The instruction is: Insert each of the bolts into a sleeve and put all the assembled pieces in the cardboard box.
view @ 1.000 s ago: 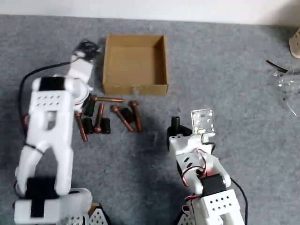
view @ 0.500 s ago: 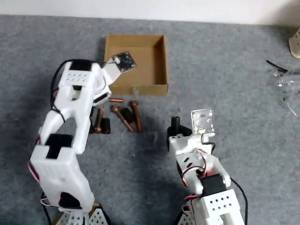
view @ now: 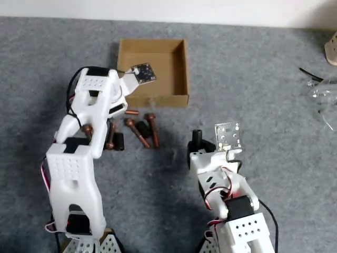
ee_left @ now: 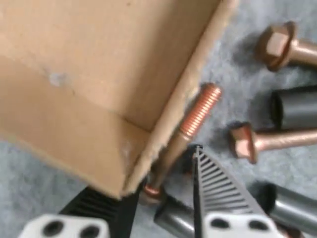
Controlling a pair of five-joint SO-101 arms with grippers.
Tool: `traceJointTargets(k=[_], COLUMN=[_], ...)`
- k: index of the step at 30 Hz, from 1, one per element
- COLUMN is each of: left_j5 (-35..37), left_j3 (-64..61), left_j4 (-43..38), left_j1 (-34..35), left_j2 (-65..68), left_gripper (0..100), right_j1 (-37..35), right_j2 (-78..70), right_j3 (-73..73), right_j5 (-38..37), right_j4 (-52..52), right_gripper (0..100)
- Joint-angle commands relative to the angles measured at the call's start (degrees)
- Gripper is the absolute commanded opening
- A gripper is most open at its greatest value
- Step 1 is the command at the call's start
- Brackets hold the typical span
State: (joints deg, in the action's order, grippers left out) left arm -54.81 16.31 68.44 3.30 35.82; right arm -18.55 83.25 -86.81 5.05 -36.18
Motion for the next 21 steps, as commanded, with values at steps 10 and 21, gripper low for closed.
traceJointTargets(k=[10, 21], left_j5=[-0.4, -4.0], left_j3=[9.2, 8.9], left_j4=[3.4, 10.3], left_j1=[1.5, 1.9], left_j2=[7.8, 7.8], left_gripper=[15, 1], right_j1=[0.5, 0.5], right_j2=[1.4, 1.5], right_j3=[-0.6, -0.7], right_j5=[-0.6, -0.6], right_j4=[2.3, 2.3], right_gripper=[0.4, 0.4])
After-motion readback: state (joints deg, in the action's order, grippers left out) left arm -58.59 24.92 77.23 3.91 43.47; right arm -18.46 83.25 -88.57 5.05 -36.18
